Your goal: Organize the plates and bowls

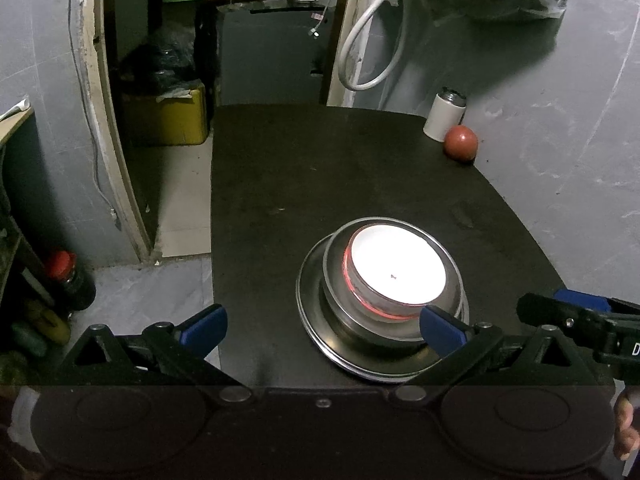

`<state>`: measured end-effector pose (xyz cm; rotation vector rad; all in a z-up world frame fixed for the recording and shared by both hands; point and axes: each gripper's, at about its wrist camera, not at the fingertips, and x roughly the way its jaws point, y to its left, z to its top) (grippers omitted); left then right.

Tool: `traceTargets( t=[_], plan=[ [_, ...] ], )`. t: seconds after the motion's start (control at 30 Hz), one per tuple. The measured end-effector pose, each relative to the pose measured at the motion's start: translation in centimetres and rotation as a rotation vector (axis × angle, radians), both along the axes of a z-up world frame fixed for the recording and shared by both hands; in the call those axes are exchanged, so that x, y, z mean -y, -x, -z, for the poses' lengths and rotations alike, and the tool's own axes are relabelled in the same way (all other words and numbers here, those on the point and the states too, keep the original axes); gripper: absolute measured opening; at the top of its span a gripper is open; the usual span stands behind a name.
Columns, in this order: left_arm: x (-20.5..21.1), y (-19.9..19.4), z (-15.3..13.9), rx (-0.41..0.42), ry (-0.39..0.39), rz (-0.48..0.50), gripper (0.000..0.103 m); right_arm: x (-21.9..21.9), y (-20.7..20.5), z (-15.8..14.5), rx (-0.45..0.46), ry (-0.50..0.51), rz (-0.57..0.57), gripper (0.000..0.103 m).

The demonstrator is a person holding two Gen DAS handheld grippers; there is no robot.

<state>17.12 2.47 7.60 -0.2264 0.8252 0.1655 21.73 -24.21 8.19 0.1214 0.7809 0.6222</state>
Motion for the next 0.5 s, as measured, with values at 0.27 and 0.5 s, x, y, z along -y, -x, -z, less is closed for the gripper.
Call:
traceTargets(
  t=[0.27, 0.5],
  plan=[
    [0.0, 1.8, -0.2, 0.032, -0.017, 0.028, 0.102, 0.1, 2.0, -0.4, 0.024, -0.016, 0.042, 0.103],
    [-0.4, 4.1, -0.6, 0.073, -0.013, 0.073, 0.102, -0.3, 4.9, -1.0, 0.060, -0.005, 0.084, 0.103]
  ],
)
